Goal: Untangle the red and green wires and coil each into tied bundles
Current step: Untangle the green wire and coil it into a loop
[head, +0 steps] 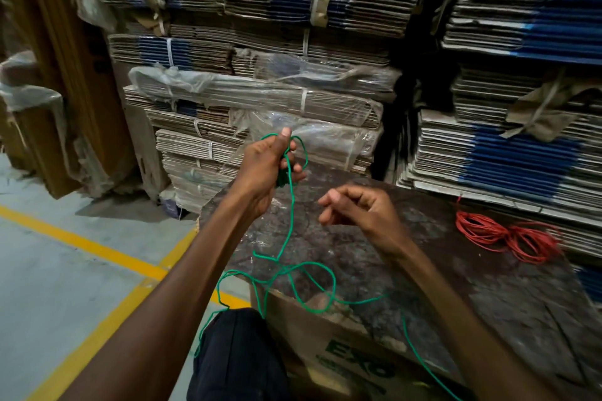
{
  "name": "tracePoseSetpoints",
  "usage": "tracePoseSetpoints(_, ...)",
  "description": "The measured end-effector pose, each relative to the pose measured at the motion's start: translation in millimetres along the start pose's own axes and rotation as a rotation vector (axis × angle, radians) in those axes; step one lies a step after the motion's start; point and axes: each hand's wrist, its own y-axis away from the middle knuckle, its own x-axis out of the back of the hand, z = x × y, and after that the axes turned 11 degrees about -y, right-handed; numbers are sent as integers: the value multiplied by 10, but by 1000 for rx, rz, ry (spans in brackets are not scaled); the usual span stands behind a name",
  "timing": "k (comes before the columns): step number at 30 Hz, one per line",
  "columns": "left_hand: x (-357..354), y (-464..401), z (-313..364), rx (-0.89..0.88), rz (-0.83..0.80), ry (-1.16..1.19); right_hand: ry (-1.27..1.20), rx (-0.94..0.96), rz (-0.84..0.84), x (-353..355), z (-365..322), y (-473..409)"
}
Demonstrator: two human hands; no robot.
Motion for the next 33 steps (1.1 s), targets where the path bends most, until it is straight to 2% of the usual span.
tracePoseSetpoints(3,-68,-7,11,-28,36,-49,7,-25,-58,-166,-19,42)
tracePoseSetpoints(9,-128,-16,37,-109,54,-161,105,21,-59,-261,-69,47)
tracePoseSetpoints(14,-33,0,37,-75,-40,-242,-187,-46,239,-34,-281,-31)
tracePoseSetpoints(19,-99,157,3,54,-272,-331,-78,-3,364,221,-384,-125)
tracePoseSetpoints(25,-77,312,53,164,-518,-215,305,186,440,390,-506,-249)
tracePoseSetpoints(33,-56,467,-61,272,-750,190,450,205,411,596,-383,-416)
